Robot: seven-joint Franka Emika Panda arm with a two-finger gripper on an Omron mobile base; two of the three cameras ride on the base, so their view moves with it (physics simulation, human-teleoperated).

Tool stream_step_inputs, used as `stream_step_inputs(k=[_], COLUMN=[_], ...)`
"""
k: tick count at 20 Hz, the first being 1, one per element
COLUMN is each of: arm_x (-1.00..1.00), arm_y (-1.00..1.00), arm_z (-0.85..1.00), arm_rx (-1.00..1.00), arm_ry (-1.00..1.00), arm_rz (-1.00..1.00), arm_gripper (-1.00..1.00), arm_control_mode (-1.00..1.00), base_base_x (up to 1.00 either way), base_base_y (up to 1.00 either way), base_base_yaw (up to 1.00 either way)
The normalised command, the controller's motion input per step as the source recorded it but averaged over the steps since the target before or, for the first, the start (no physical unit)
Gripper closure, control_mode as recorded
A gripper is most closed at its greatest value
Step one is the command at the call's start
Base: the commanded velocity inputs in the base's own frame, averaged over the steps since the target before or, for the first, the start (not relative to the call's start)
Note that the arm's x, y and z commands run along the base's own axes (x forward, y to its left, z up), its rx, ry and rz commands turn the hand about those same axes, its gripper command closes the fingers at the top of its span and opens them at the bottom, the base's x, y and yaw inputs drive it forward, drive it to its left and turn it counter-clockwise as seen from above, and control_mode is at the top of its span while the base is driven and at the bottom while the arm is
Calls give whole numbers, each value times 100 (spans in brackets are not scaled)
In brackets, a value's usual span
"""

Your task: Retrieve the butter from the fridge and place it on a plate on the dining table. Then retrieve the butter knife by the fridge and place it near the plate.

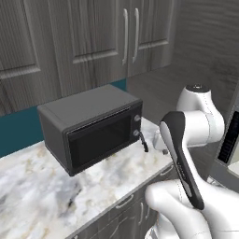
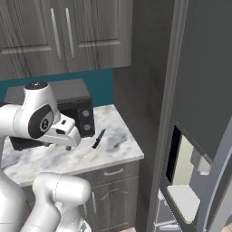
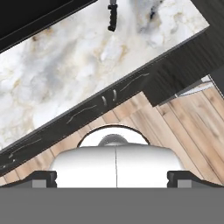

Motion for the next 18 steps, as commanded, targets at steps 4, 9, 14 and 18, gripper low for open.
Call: stream_step_inputs(k=[4,9,14,18], arm_x=[0,0,23,33], arm_y=[0,0,-9,-16], arm_z=[0,0,0,0], arm_rx=[0,0,0,0], arm_ry=[0,0,-3,0], arm_rz=[0,0,1,7], arm_gripper=[-100,-100,-100,-100], arm_control_mode=[100,100,-100,-100], base_base_x=[0,0,2,0], base_base_y=[0,0,0,0], base_base_yaw=[0,0,0,0])
